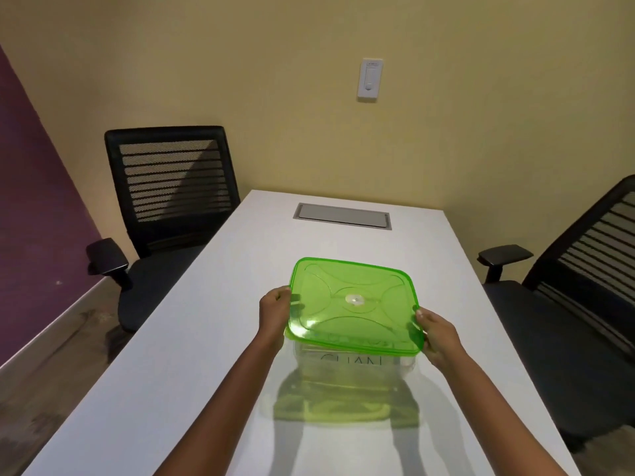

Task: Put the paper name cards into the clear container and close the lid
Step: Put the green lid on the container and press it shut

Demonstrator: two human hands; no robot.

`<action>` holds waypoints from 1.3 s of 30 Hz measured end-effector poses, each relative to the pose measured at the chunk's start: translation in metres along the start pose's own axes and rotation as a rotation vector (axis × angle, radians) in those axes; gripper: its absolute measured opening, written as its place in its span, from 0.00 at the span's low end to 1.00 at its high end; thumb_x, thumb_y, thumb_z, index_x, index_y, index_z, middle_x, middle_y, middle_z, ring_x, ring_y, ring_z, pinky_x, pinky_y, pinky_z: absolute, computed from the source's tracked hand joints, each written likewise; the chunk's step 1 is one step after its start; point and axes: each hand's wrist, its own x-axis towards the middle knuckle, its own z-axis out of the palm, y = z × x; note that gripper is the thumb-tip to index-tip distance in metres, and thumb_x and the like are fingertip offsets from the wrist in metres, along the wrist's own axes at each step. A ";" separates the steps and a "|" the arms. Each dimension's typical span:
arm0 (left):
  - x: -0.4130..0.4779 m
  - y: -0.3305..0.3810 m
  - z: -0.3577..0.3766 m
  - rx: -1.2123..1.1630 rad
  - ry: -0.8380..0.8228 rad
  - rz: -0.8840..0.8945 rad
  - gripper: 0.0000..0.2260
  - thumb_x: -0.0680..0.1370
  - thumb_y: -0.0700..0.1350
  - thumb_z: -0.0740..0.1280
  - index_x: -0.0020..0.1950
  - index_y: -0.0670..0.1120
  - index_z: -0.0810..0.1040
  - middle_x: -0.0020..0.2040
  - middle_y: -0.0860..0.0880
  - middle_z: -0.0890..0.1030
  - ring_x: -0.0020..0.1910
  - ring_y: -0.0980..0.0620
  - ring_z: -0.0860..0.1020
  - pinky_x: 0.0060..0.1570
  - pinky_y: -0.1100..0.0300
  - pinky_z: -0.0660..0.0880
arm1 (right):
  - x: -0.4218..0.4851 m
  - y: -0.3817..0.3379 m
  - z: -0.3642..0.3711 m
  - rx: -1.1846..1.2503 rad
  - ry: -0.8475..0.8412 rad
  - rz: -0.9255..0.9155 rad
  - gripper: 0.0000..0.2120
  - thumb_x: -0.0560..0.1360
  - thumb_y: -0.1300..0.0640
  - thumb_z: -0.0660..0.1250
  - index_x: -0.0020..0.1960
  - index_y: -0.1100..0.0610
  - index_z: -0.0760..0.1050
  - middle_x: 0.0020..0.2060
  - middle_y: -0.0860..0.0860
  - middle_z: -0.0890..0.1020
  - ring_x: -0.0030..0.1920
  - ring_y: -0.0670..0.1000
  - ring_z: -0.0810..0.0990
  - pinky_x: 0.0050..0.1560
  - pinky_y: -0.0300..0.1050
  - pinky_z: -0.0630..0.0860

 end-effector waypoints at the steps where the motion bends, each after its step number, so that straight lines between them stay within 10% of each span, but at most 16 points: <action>1: 0.004 -0.006 0.001 0.039 0.000 -0.021 0.14 0.79 0.34 0.58 0.63 0.31 0.73 0.47 0.40 0.77 0.38 0.46 0.77 0.35 0.63 0.74 | 0.003 0.000 -0.002 0.009 0.019 -0.002 0.17 0.79 0.69 0.56 0.67 0.71 0.67 0.36 0.55 0.74 0.35 0.51 0.72 0.19 0.30 0.74; 4: 0.013 -0.024 0.004 0.167 -0.005 -0.045 0.11 0.77 0.30 0.60 0.56 0.34 0.78 0.45 0.41 0.76 0.31 0.51 0.73 0.23 0.71 0.72 | 0.010 0.002 -0.005 0.005 0.073 -0.010 0.16 0.79 0.70 0.56 0.66 0.72 0.67 0.37 0.57 0.74 0.34 0.52 0.71 0.18 0.30 0.74; 10: 0.027 -0.049 0.009 0.360 0.001 -0.100 0.12 0.75 0.30 0.60 0.37 0.40 0.79 0.42 0.39 0.75 0.42 0.46 0.71 0.44 0.55 0.66 | 0.030 0.015 -0.008 -0.159 0.176 -0.035 0.16 0.77 0.71 0.60 0.64 0.73 0.70 0.56 0.68 0.76 0.39 0.57 0.75 0.21 0.29 0.75; 13: 0.031 -0.058 0.011 0.411 0.019 -0.110 0.10 0.75 0.30 0.61 0.49 0.32 0.81 0.46 0.34 0.79 0.44 0.42 0.75 0.45 0.57 0.68 | 0.046 0.025 -0.009 -0.310 0.211 -0.048 0.15 0.76 0.69 0.61 0.62 0.73 0.73 0.54 0.67 0.78 0.48 0.56 0.73 0.33 0.40 0.75; 16: 0.033 -0.067 0.012 0.515 0.040 -0.103 0.15 0.74 0.31 0.61 0.30 0.44 0.75 0.41 0.38 0.75 0.41 0.45 0.70 0.43 0.59 0.65 | 0.055 0.032 -0.009 -0.452 0.230 -0.066 0.14 0.76 0.67 0.63 0.59 0.71 0.76 0.49 0.63 0.79 0.50 0.59 0.76 0.51 0.51 0.73; 23: 0.036 -0.072 0.013 0.635 0.109 -0.107 0.16 0.76 0.35 0.63 0.63 0.34 0.76 0.64 0.34 0.76 0.65 0.40 0.73 0.64 0.53 0.70 | 0.060 0.043 -0.008 -0.622 0.233 -0.100 0.12 0.76 0.64 0.64 0.56 0.69 0.78 0.57 0.64 0.81 0.59 0.63 0.77 0.63 0.55 0.71; 28: 0.034 -0.079 0.008 0.632 0.110 -0.099 0.16 0.76 0.37 0.63 0.64 0.36 0.76 0.65 0.37 0.77 0.66 0.42 0.73 0.66 0.52 0.70 | 0.056 0.046 -0.011 -0.705 0.240 -0.124 0.13 0.76 0.62 0.64 0.57 0.67 0.79 0.57 0.63 0.81 0.59 0.62 0.77 0.60 0.51 0.71; 36: 0.027 -0.091 -0.003 0.429 0.112 -0.192 0.15 0.75 0.37 0.67 0.62 0.35 0.76 0.61 0.35 0.78 0.61 0.38 0.77 0.61 0.47 0.76 | 0.044 0.052 -0.022 -0.694 0.182 -0.113 0.14 0.77 0.60 0.64 0.58 0.67 0.78 0.56 0.63 0.82 0.56 0.61 0.78 0.59 0.52 0.72; 39: 0.021 -0.097 -0.004 0.251 0.071 -0.315 0.05 0.77 0.39 0.67 0.45 0.37 0.77 0.43 0.37 0.76 0.37 0.43 0.77 0.29 0.63 0.81 | 0.038 0.060 -0.028 -0.672 0.144 -0.081 0.16 0.78 0.58 0.63 0.58 0.69 0.77 0.48 0.61 0.80 0.48 0.57 0.74 0.54 0.51 0.71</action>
